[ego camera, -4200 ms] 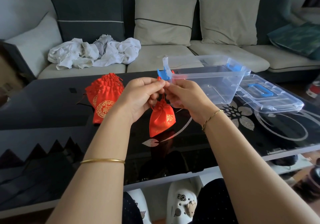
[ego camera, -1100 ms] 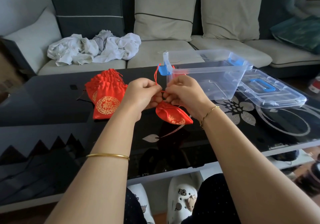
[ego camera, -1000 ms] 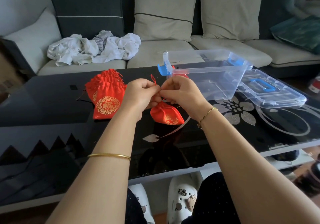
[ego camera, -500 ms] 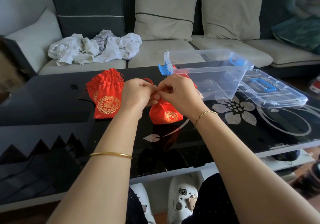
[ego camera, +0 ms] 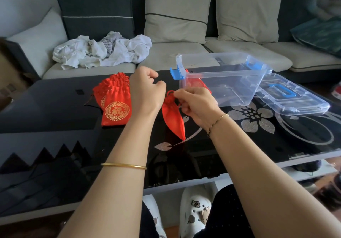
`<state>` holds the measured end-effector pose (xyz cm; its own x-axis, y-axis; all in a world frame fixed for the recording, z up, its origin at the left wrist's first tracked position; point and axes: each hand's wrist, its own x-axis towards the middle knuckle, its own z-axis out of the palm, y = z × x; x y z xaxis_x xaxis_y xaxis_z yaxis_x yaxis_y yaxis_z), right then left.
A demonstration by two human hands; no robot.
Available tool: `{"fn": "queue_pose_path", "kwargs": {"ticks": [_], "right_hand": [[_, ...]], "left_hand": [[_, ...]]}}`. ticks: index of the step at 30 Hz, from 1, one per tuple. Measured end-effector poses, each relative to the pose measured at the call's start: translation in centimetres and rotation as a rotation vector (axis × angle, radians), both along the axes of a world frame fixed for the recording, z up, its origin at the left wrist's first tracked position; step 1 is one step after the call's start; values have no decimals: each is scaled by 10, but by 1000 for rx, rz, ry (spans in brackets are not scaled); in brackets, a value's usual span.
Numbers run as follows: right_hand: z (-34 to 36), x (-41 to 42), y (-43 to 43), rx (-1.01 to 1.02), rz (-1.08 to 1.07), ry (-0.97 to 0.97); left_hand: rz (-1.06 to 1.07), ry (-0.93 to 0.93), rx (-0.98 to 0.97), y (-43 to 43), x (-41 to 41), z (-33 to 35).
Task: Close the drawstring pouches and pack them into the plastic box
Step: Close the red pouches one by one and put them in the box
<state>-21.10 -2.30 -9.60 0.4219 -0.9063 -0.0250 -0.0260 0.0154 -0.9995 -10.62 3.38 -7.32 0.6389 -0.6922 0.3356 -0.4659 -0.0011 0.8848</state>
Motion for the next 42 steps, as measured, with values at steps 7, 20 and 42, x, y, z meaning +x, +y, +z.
{"fn": "queue_pose_path", "kwargs": {"ticks": [7,20,42], "right_hand": [[3,-9,-6,328,40,-228],[0,-15,-13,313,223,-235],[-13,-26,0,-415,35,406]], "left_hand": [[-87,-472,111,2,-6,-8],[-106,-504,116,-2,-3,-11],[-130,-71,134,-10,5,-6]]}}
